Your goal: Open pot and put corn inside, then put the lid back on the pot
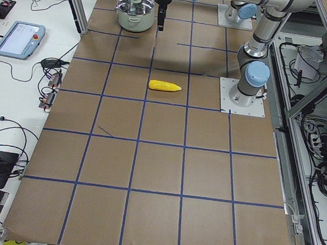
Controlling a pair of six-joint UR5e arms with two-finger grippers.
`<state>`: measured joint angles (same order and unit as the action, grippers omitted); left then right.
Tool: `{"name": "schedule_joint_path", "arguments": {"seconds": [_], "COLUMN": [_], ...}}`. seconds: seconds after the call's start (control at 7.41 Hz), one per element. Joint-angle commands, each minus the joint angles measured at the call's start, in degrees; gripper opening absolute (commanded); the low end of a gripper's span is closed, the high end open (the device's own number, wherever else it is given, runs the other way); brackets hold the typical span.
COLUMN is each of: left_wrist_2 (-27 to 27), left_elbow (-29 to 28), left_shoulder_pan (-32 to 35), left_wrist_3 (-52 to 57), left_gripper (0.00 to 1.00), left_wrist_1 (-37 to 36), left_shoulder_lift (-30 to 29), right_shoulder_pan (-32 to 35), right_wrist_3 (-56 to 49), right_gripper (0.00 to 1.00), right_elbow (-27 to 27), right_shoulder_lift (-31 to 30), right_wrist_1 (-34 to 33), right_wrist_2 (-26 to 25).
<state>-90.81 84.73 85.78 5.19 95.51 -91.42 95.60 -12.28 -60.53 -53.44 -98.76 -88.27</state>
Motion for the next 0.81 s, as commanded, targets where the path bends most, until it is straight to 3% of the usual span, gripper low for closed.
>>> {"name": "schedule_joint_path", "arguments": {"seconds": [0.0, 0.67], "left_wrist_2": [0.0, 0.0], "left_elbow": [0.0, 0.0], "left_shoulder_pan": [0.0, 0.0], "left_wrist_3": [0.0, 0.0], "left_gripper": [1.00, 1.00], "left_wrist_1": [-0.1, -0.1], "left_shoulder_lift": [0.1, 0.1], "right_shoulder_pan": [1.3, 0.6], "right_wrist_3": [0.7, 0.9], "right_gripper": [0.95, 0.91], "right_elbow": [-1.2, -3.3], "right_shoulder_lift": [-0.5, -1.0], "right_wrist_1": [0.3, 0.5], "right_wrist_2": [0.2, 0.0]}}
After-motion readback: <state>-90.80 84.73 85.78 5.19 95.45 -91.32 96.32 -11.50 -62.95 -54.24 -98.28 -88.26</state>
